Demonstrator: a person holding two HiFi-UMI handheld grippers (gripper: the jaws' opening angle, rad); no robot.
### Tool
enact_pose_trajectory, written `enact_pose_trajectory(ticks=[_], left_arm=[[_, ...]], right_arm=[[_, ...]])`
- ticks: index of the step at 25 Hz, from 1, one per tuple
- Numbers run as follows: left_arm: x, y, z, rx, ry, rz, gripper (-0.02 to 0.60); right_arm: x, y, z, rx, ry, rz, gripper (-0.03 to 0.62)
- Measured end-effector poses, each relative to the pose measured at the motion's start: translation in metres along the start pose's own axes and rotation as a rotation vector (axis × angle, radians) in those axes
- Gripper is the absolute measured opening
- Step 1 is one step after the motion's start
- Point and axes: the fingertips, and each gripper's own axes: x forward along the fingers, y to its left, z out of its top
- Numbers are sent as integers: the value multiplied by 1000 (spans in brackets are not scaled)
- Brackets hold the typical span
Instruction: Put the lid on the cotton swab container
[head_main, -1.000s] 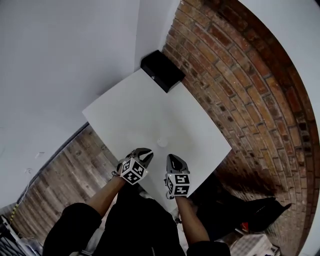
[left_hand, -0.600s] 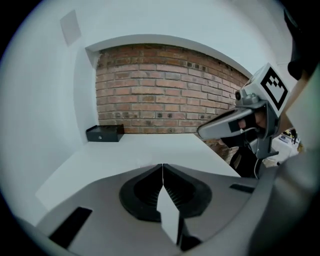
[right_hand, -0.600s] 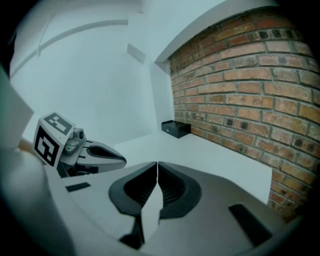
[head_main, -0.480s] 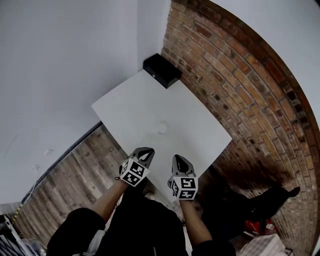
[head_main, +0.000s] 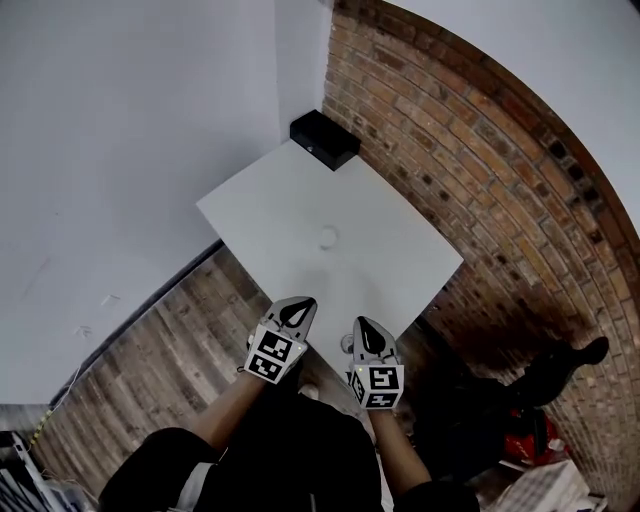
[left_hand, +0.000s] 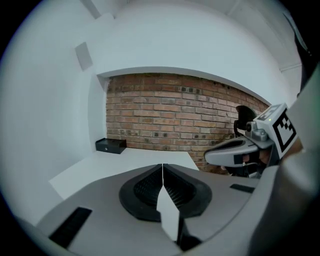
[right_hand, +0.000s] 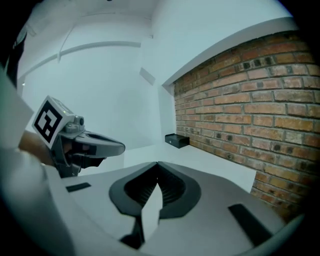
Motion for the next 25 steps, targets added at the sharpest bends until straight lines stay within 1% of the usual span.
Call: enact_pose_trajectory(ticks=[5, 9, 13, 17, 25], left_arm=[[-25, -20, -4, 16, -14, 3, 17], [-38, -26, -12, 20, -14, 16, 17], [-49, -26, -16, 9, -17, 29, 17], [-56, -25, -18, 9, -18, 32, 17], [-58, -16, -20, 1, -17, 38, 17]], right_arm=[[-27, 14, 0, -6, -38, 13, 21], [-37, 28, -10, -1, -29, 38, 21], [-41, 39, -16, -34, -19, 60, 21], [-40, 45, -11, -80, -23, 81, 21], [-35, 48, -7, -66, -24, 74, 21]])
